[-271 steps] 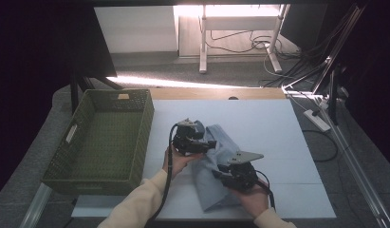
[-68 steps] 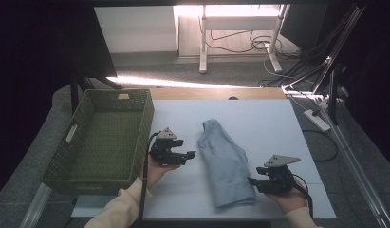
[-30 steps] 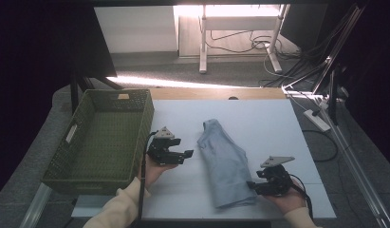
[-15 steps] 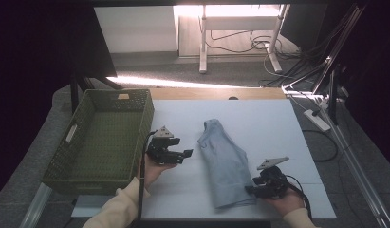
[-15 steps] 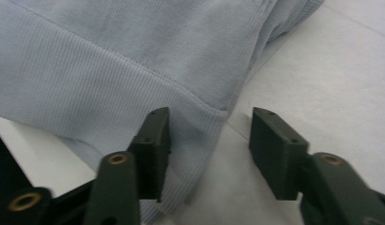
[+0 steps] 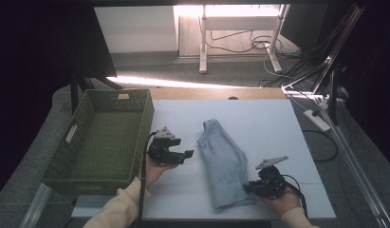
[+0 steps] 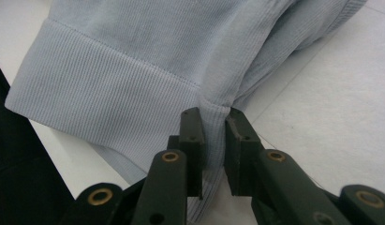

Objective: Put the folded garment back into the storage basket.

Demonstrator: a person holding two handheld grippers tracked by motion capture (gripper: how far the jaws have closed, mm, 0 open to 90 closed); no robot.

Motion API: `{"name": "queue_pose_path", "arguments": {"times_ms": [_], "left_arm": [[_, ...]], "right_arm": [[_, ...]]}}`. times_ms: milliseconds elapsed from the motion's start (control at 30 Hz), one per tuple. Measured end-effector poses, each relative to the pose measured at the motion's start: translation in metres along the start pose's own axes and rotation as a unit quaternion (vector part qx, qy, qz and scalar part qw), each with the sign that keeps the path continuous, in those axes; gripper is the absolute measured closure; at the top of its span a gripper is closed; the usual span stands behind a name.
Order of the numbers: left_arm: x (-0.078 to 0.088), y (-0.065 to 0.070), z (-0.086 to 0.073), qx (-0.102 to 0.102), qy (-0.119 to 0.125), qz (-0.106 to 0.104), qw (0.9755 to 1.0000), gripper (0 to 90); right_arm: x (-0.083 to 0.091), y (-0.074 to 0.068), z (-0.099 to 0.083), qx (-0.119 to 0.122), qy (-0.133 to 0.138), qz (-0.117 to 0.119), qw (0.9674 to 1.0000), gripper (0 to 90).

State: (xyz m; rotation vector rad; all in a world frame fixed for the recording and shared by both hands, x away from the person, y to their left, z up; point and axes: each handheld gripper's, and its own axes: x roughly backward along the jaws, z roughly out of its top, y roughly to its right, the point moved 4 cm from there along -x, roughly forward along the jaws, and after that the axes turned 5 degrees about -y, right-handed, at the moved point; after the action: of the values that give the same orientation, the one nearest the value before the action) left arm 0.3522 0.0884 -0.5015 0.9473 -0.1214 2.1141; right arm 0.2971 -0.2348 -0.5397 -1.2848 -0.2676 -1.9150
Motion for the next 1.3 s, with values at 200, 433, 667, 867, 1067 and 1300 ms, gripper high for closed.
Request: {"name": "queue_pose_path", "arguments": {"times_ms": [200, 433, 667, 867, 1067, 1300], "left_arm": [[0.000, 0.000, 0.001, 0.001, 0.003, 0.000, 1.0000, 25.7], [0.001, -0.001, 0.001, 0.002, 0.003, 0.001, 1.0000, 25.7], [0.001, -0.002, 0.001, 0.002, 0.004, 0.001, 1.0000, 25.7], [0.001, -0.003, 0.001, 0.003, 0.004, 0.002, 1.0000, 25.7], [0.001, -0.003, 0.001, 0.003, 0.003, 0.002, 1.0000, 25.6], [0.001, -0.004, 0.000, 0.004, 0.002, 0.002, 1.0000, 25.6]], "right_arm": [[-0.003, -0.001, 0.002, -0.010, 0.007, 0.012, 0.9998, 80.3], [-0.013, -0.010, 0.011, -0.008, 0.016, 0.023, 0.9996, 80.5], [-0.024, -0.022, 0.023, 0.008, 0.016, 0.035, 0.9992, 80.4], [-0.033, -0.034, 0.032, 0.025, 0.021, 0.039, 0.9987, 80.4], [-0.033, -0.035, 0.032, 0.028, 0.022, 0.042, 0.9985, 80.3], [-0.030, -0.036, 0.032, 0.047, 0.026, 0.026, 0.9982, 70.9]]}}
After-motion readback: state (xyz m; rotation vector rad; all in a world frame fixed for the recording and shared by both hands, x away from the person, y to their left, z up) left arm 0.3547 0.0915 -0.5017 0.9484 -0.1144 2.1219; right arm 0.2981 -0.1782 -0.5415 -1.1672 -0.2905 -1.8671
